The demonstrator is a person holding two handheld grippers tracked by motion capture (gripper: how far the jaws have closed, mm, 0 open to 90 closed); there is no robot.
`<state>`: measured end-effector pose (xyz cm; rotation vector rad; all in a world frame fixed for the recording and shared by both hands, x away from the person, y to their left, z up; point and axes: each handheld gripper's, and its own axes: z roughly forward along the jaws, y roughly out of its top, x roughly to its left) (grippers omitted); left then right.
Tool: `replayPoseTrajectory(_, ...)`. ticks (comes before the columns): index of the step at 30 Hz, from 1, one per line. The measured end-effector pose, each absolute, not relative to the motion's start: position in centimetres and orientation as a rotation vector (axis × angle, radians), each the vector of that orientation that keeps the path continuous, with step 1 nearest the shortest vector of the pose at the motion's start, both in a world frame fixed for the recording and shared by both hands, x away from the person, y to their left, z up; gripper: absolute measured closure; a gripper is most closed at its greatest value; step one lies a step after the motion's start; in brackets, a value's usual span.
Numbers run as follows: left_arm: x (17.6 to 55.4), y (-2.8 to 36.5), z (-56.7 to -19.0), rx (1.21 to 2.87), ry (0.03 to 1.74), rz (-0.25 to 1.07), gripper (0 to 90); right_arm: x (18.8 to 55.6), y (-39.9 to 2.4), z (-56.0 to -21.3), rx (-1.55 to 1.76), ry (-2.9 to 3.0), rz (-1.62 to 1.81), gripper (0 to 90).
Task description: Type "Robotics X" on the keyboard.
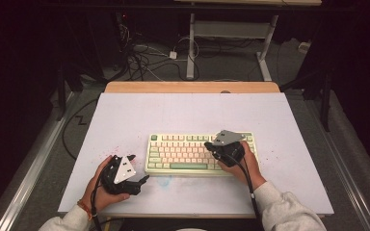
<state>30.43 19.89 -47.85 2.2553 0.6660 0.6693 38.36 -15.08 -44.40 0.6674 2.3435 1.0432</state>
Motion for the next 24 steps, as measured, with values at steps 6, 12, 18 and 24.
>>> replayPoseTrajectory(6, 30.4, 19.9, -47.8, 2.254, 0.674, 0.672, 19.0, 37.4, -16.4, -43.5, 0.671, 2.283, 1.117, 71.4)
replayPoseTrajectory(12, 30.4, 20.0, -47.8, 2.248, 0.682, 0.662, 20.9, 36.3, -17.6, -42.7, 0.684, 2.220, 1.180, 53.4)
replayPoseTrajectory(18, 30.5, 20.0, -47.7, 2.246, 0.690, 0.665, 22.0, 34.9, -19.0, -42.7, 0.693, 2.166, 1.185, 34.2)
replayPoseTrajectory(24, 30.5, 20.0, -47.6, 2.241, 0.692, 0.656, 22.0, 33.6, -20.7, -42.8, 0.717, 2.123, 1.170, 28.1)
